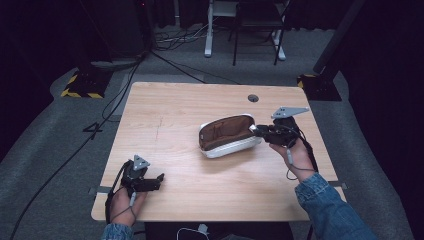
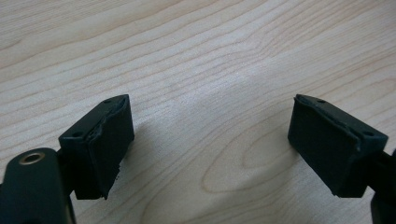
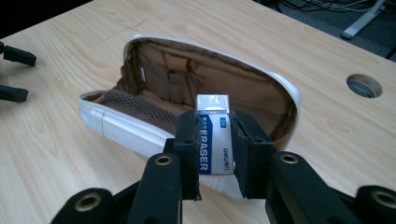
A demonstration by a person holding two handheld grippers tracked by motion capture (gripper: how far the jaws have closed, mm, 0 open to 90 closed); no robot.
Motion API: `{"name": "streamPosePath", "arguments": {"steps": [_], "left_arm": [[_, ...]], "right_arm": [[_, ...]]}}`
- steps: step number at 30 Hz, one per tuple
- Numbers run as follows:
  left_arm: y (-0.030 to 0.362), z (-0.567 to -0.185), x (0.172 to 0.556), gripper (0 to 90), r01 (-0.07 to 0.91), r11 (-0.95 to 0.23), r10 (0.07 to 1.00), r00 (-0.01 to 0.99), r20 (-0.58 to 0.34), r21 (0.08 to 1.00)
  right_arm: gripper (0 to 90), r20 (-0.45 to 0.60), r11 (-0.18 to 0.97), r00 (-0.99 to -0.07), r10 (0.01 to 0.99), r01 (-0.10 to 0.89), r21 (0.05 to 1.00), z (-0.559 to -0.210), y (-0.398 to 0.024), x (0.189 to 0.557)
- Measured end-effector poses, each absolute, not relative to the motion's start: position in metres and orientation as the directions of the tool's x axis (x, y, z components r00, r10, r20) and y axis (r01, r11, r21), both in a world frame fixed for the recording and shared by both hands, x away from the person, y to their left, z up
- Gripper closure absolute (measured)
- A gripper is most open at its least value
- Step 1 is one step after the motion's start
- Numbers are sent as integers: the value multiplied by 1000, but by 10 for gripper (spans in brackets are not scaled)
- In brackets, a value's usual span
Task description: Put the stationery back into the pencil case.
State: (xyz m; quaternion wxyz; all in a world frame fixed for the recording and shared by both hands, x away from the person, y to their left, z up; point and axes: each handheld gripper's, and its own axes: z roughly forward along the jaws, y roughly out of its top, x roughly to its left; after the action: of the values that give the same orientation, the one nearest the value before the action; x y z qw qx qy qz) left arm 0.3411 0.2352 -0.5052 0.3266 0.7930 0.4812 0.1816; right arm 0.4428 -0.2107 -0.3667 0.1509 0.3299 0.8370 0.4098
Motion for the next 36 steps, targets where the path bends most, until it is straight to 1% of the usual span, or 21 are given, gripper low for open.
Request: {"name": "streamPosePath", "arguments": {"steps": [5, 16, 28, 36], "left_arm": [[235, -505, 341, 146, 645, -327, 882, 471, -23, 691], [235, -505, 343, 147, 648, -320, 886, 463, -25, 691], [234, -505, 344, 147, 650, -315, 889, 458, -26, 692], [235, -505, 344, 147, 650, -316, 888, 458, -24, 691]], "right_arm": [[732, 21, 459, -746, 665, 431, 776, -365, -197, 452], [731, 26, 488, -753, 658, 452, 746, -374, -171, 472], [731, 26, 510, -767, 641, 451, 733, -385, -145, 482], [731, 31, 516, -771, 636, 455, 726, -391, -135, 485]]}}
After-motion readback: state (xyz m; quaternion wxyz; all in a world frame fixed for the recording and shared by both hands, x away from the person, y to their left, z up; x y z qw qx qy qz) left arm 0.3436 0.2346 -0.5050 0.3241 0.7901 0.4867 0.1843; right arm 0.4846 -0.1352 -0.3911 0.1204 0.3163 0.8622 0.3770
